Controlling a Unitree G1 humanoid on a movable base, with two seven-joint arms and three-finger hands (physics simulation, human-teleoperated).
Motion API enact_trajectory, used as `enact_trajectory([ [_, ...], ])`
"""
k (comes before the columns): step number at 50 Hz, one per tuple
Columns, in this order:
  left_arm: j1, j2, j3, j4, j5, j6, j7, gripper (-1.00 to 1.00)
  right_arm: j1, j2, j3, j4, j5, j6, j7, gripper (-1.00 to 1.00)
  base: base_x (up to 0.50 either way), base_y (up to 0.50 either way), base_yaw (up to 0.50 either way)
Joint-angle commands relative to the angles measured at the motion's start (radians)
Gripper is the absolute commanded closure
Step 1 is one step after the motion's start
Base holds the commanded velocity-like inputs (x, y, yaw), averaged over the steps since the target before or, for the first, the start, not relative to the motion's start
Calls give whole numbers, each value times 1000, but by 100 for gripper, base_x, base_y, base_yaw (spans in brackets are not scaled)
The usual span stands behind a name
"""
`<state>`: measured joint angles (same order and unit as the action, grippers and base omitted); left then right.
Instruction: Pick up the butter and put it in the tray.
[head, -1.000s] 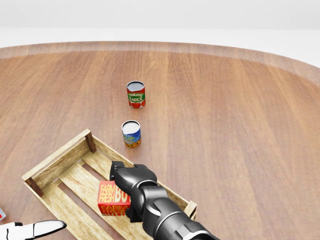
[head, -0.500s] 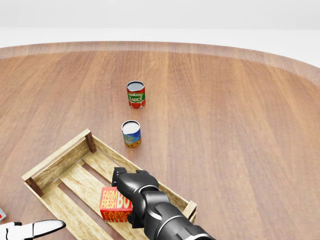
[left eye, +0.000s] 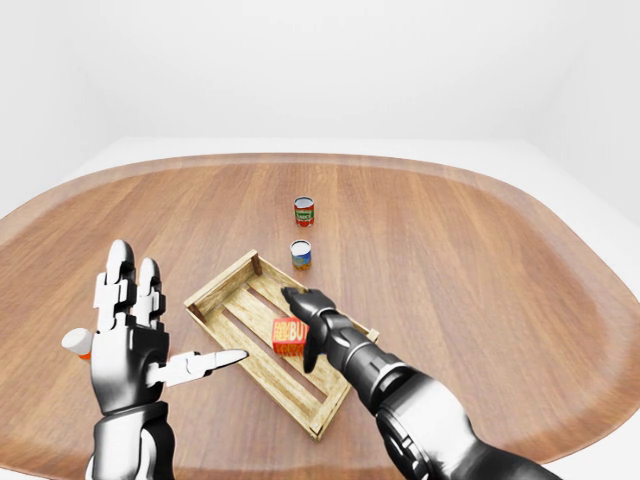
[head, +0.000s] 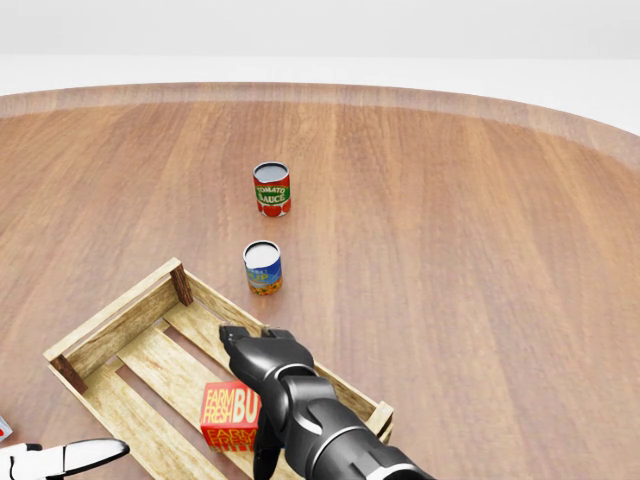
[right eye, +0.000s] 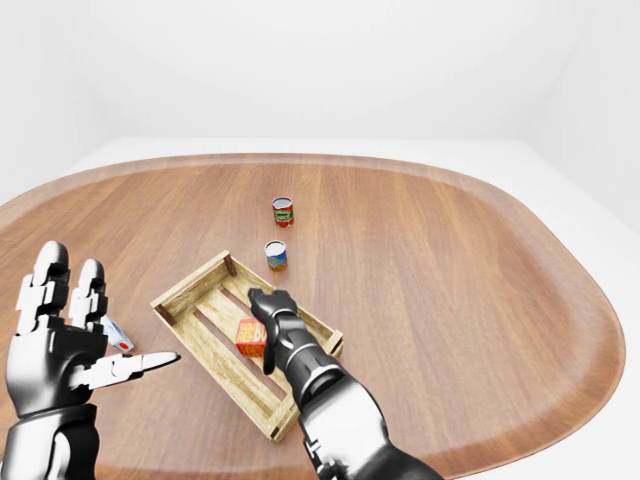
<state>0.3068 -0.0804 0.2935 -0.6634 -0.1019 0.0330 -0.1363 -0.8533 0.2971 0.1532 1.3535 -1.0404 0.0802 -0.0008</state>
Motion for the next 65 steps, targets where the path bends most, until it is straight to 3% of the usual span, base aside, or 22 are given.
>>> enact_trajectory([
  [1, 1, 0, 3, -3, -3, 2, -1, -100, 0, 0, 2, -5, -6, -4, -7, -100, 0, 0, 0],
  [32, 3, -3, 6, -10, -8, 5, -2, -100, -34, -17, -11, -37, 34, -16, -37, -100, 0, 0, 0],
  [41, 4, -4, 1, -10, -3, 3, -2, -100, -59, -40, 5, -157, 80, 7, -31, -100, 0, 0, 0],
  [65, 3, -2, 3, 1, -3, -4, -3, -100, 233, -166, 14, -1031, 33, 7, 215, -100, 0, 0, 0],
])
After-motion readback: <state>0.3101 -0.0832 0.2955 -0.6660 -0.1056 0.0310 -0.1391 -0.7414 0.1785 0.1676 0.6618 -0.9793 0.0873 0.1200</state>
